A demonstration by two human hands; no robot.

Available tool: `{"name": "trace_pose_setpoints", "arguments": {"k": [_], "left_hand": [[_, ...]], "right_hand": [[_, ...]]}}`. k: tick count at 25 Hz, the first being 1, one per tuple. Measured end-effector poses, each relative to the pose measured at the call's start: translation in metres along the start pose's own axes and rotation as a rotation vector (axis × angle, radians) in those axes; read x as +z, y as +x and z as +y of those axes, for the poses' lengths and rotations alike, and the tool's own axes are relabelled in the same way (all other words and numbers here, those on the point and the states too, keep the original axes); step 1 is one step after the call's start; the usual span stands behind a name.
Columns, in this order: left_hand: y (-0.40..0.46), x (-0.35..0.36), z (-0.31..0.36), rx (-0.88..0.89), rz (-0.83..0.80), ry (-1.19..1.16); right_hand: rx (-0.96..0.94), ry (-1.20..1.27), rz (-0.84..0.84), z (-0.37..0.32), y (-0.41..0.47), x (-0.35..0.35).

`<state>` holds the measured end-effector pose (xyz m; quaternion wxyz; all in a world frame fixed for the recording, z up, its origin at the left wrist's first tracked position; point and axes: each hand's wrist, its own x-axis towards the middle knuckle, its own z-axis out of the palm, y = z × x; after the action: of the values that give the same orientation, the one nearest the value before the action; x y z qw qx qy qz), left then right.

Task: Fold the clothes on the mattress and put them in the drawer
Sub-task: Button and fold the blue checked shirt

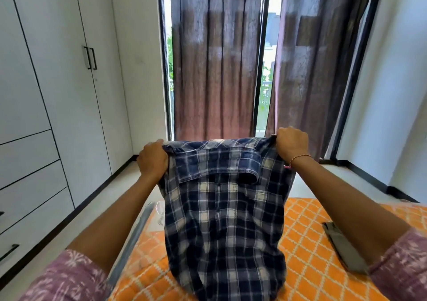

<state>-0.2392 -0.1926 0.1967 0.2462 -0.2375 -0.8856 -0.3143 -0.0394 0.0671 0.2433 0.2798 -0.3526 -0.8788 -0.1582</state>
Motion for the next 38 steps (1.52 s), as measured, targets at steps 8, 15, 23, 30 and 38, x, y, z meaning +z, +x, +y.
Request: {"name": "trace_pose_setpoints", "arguments": {"k": [8,15,23,30,38], "left_hand": [[0.009,-0.017,0.008,-0.484,-0.937,-0.936],[0.008,0.021,0.007,-0.39,-0.602,-0.959],[0.046,0.001,-0.011,-0.219,-0.222,0.118],[0.028,0.026,0.0,-0.594,-0.602,-1.162],[0.075,0.03,0.012,0.106,-0.237,-0.383]], "right_hand": [[0.56,1.253,-0.245,-0.002,0.014,0.003],[-0.128,0.523,-0.139,-0.006,0.002,0.02],[0.462,1.05,-0.089,-0.003,0.02,0.04],[0.263,0.987,-0.198,-0.031,0.019,0.048],[0.021,0.549,0.046,-0.015,0.057,0.019]]}}
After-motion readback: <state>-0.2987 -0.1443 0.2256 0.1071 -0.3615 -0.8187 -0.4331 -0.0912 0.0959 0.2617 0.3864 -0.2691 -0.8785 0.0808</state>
